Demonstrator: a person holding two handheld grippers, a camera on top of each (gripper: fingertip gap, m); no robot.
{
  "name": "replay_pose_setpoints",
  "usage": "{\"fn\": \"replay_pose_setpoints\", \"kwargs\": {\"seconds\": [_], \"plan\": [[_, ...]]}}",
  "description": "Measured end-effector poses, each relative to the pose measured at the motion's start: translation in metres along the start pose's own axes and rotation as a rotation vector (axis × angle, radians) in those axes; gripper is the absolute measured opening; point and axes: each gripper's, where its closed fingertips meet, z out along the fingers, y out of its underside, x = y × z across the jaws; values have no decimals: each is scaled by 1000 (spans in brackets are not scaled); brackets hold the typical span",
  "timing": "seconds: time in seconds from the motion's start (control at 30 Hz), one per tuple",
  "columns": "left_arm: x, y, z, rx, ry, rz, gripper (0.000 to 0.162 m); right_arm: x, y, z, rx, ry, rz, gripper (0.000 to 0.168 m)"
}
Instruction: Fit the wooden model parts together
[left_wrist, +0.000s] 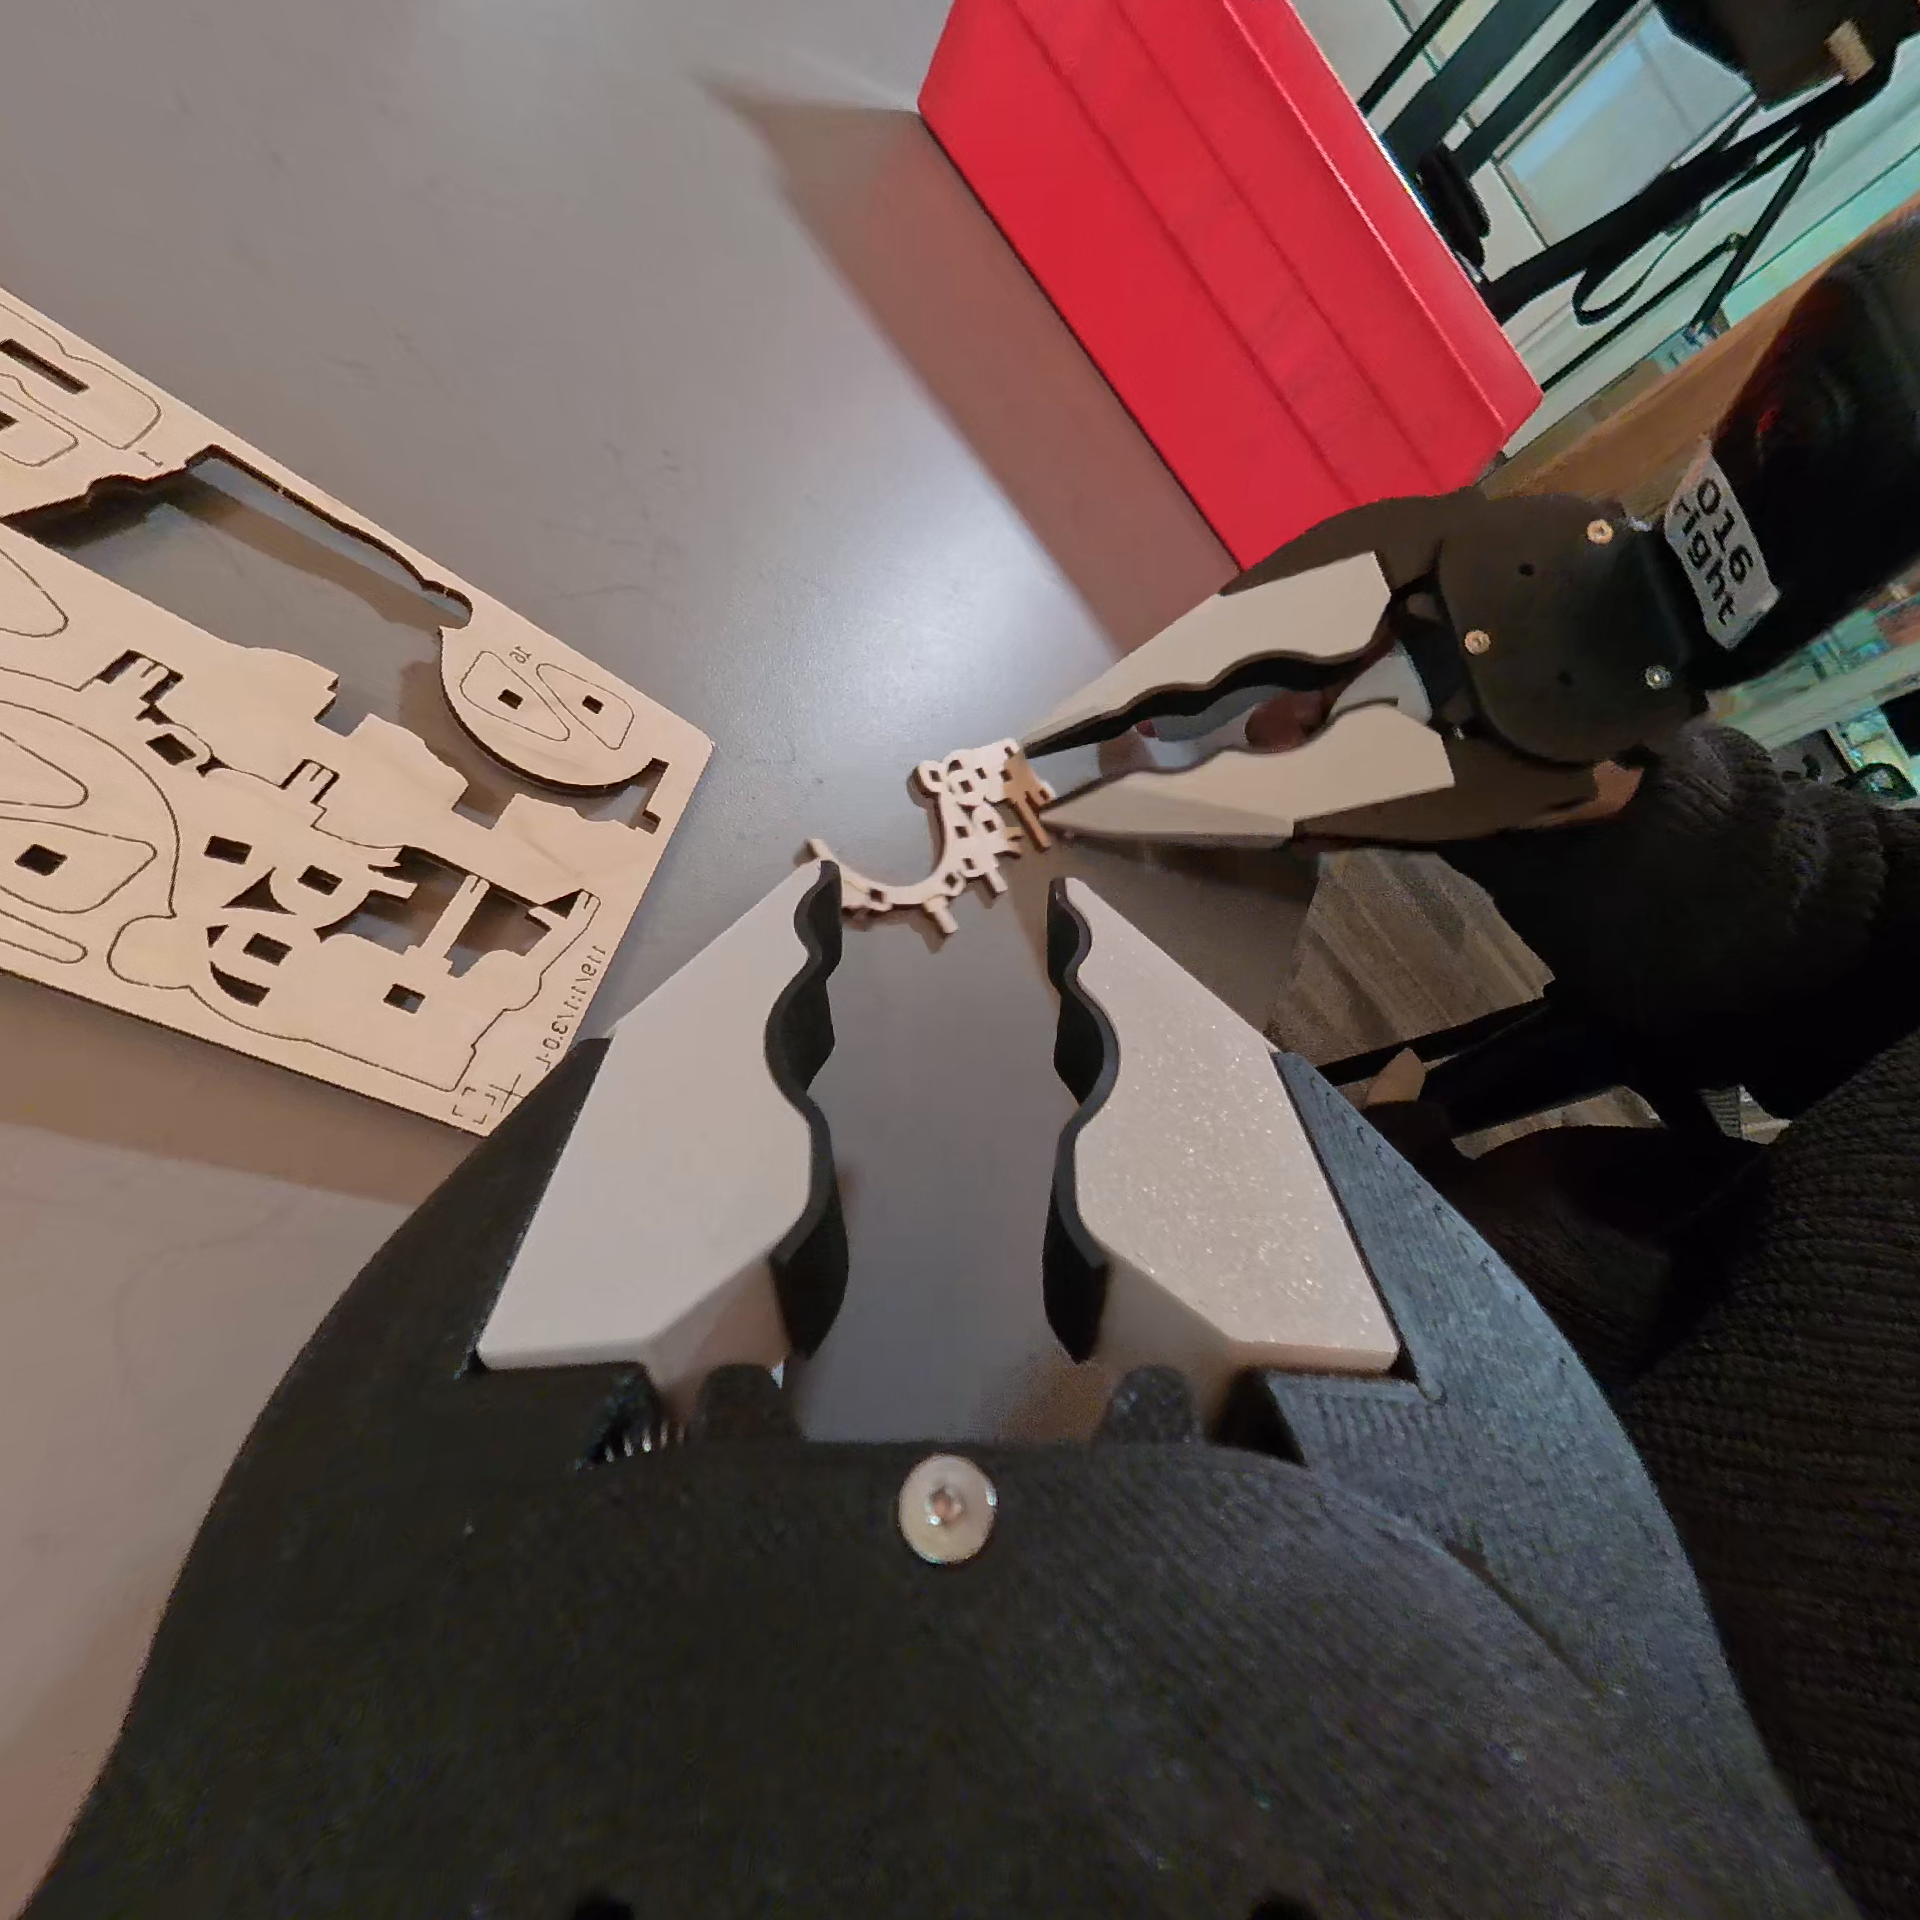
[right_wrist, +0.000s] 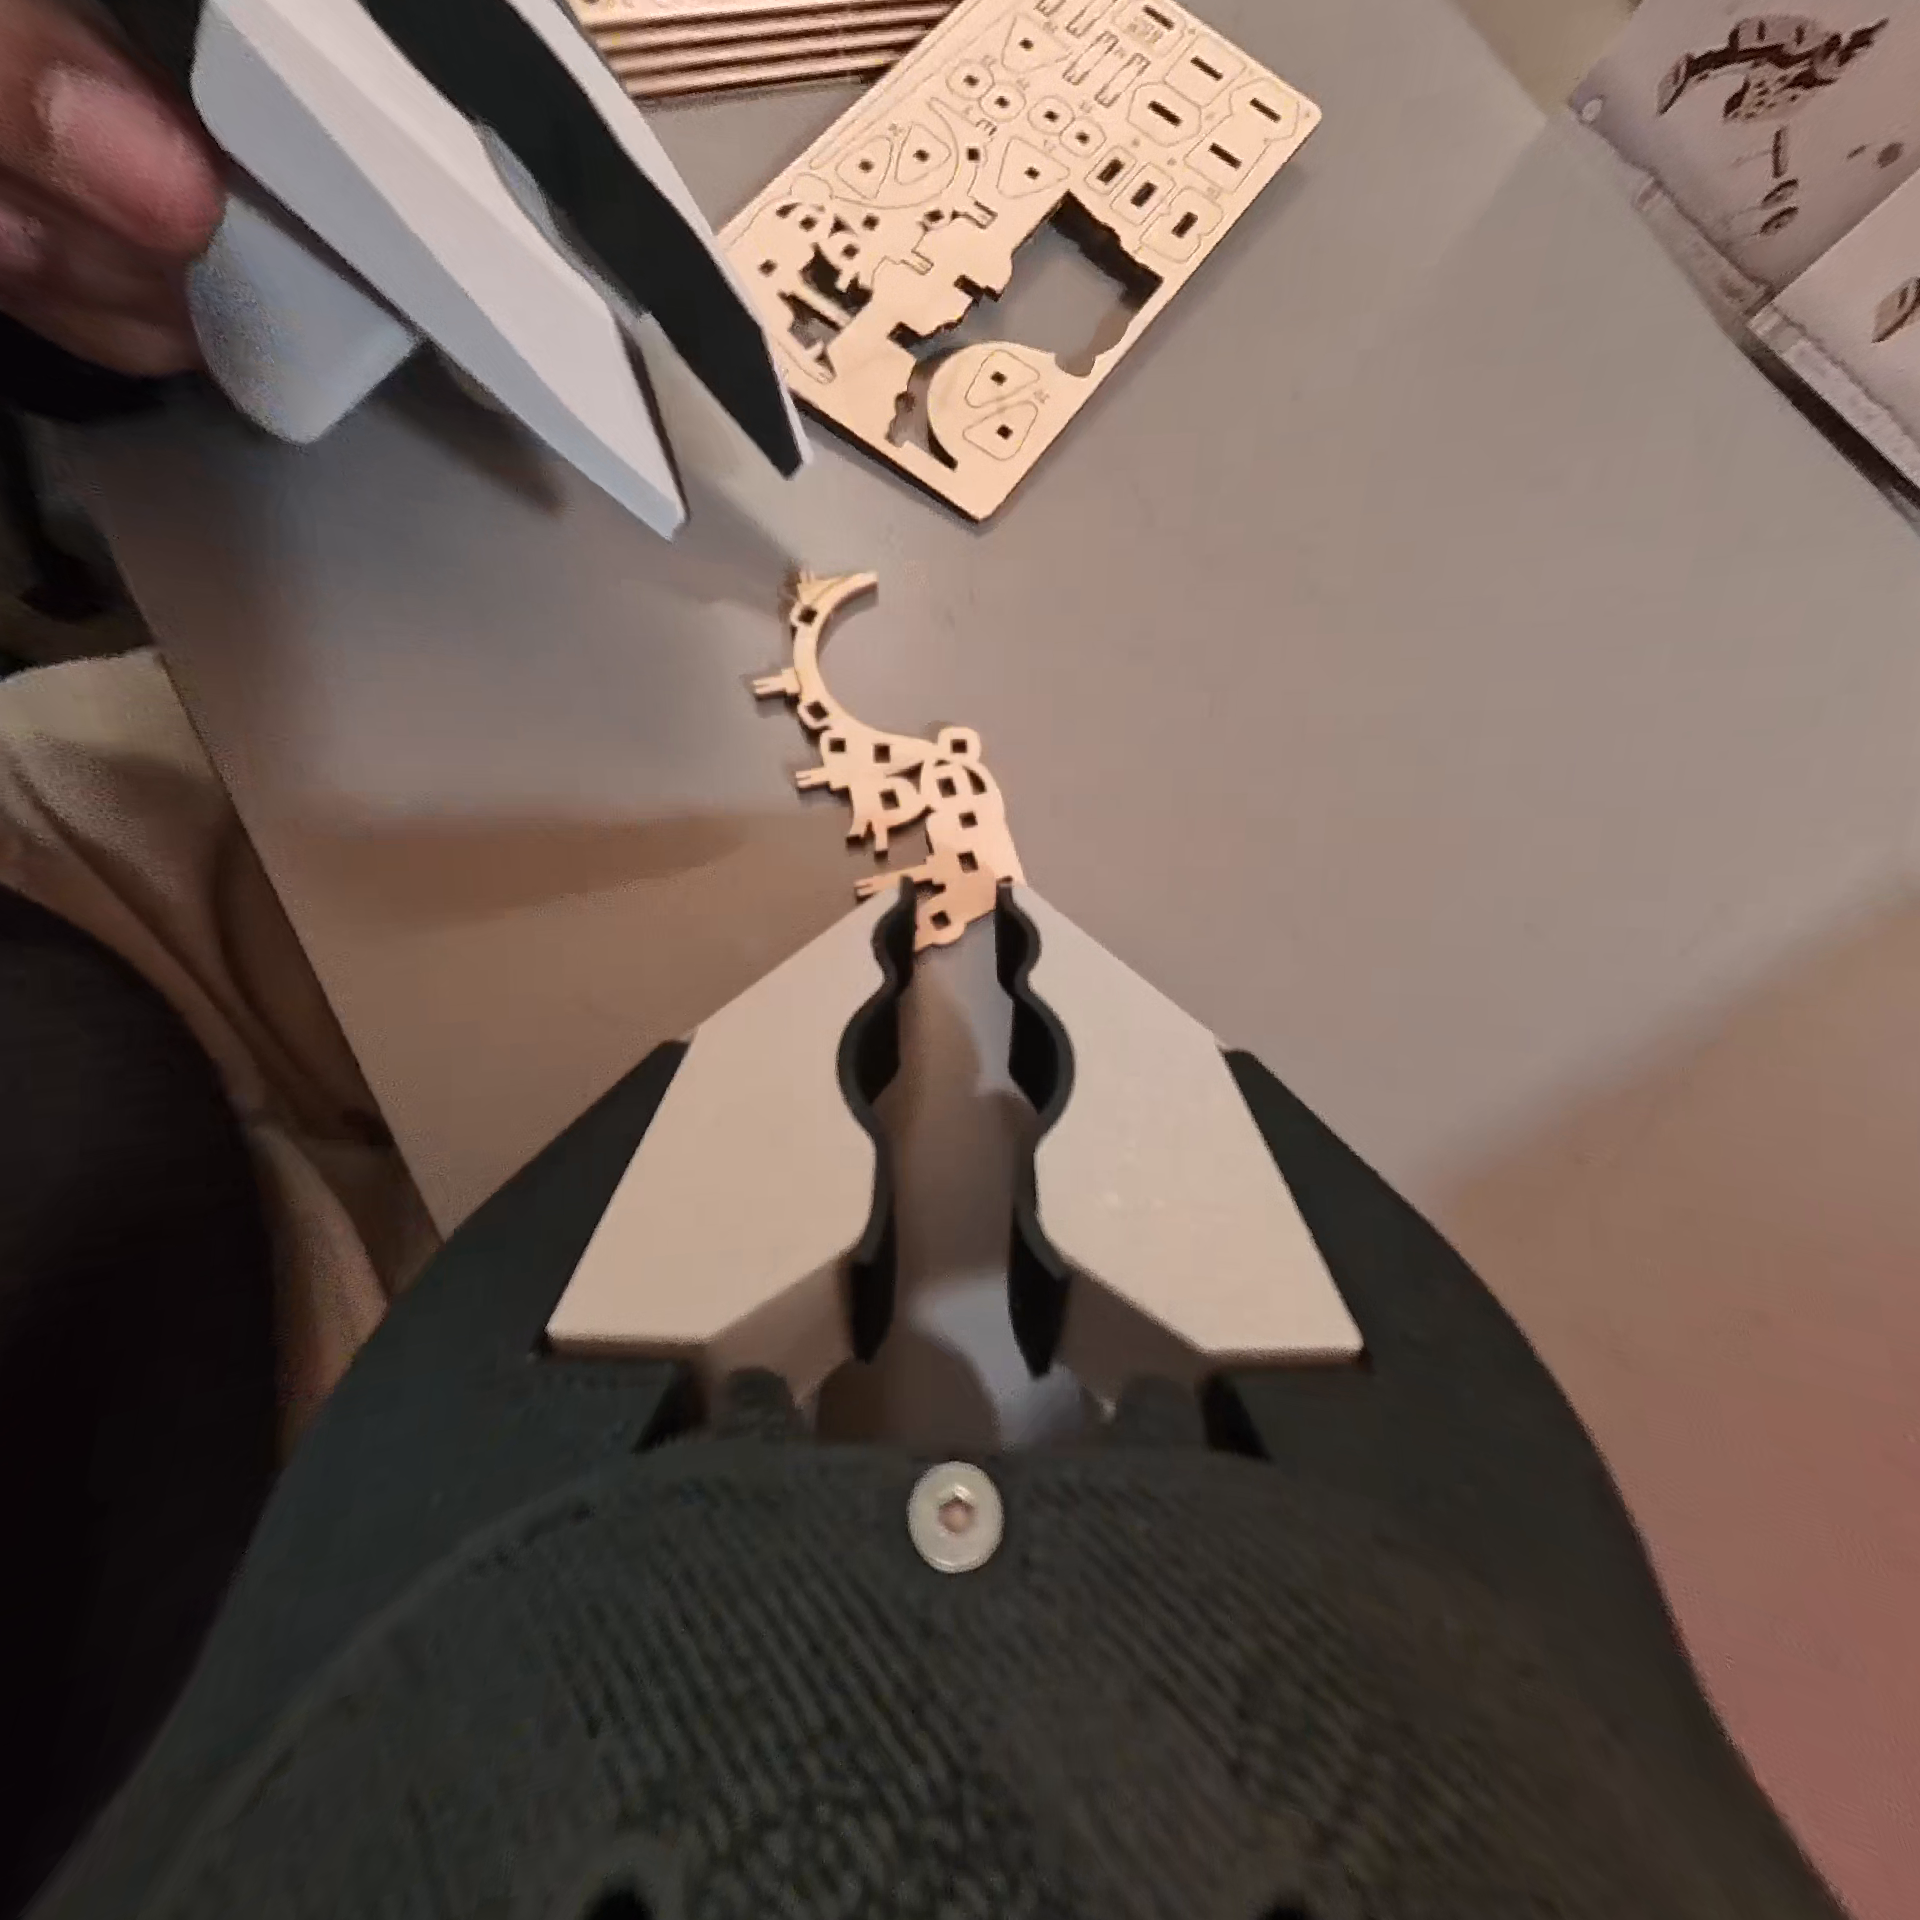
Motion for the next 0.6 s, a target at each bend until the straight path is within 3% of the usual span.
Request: {"fn": "replay_pose_setpoints", "kwargs": {"seconds": [0.2,0.6], "plan": [[1,1,1,-6,-2,12,39,24,17,-14,-4,-42,-90,8],[0,1,1,-9,12,-12,39,32,20,-17,-12,-33,-43,9]]}}
